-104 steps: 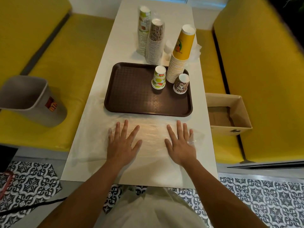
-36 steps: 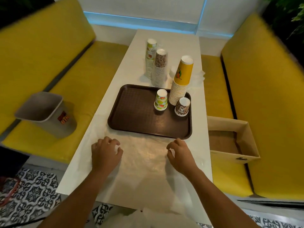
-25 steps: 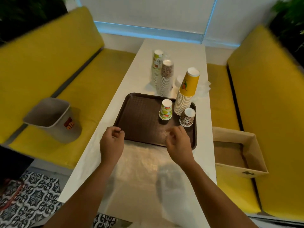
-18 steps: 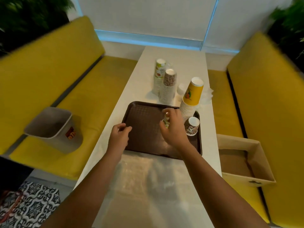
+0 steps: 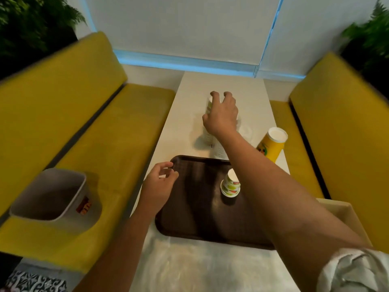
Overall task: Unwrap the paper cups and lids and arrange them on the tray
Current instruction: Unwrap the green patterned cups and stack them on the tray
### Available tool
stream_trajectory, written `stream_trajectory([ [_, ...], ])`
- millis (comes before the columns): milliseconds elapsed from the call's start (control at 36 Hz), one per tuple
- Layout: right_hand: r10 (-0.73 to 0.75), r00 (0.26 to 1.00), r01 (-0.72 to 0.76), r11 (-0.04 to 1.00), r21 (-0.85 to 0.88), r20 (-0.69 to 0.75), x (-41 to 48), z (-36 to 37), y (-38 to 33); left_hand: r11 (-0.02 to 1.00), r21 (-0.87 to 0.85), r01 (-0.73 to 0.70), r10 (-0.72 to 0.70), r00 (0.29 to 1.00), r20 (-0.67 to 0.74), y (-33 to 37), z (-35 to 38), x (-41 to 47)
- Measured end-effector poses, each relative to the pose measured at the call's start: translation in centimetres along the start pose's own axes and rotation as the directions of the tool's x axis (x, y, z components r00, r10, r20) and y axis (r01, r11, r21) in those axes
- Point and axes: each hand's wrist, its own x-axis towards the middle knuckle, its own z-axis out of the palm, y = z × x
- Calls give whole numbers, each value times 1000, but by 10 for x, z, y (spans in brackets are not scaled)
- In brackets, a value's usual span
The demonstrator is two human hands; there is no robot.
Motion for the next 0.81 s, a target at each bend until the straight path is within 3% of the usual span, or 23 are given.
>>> stream_trajectory([
  [167,34,998,-23,982,-189,51,56,21,7,998,-45,33,-31,999,42,-9,-2,25],
  [389,110,963,-24,945,-325,248,97,41,18,999,-8,32,-31,994,109,-20,1,43],
  [806,-130,949,231,906,-354,288,100,56,21,999,23,33,-35,993,113,-36,12,58],
])
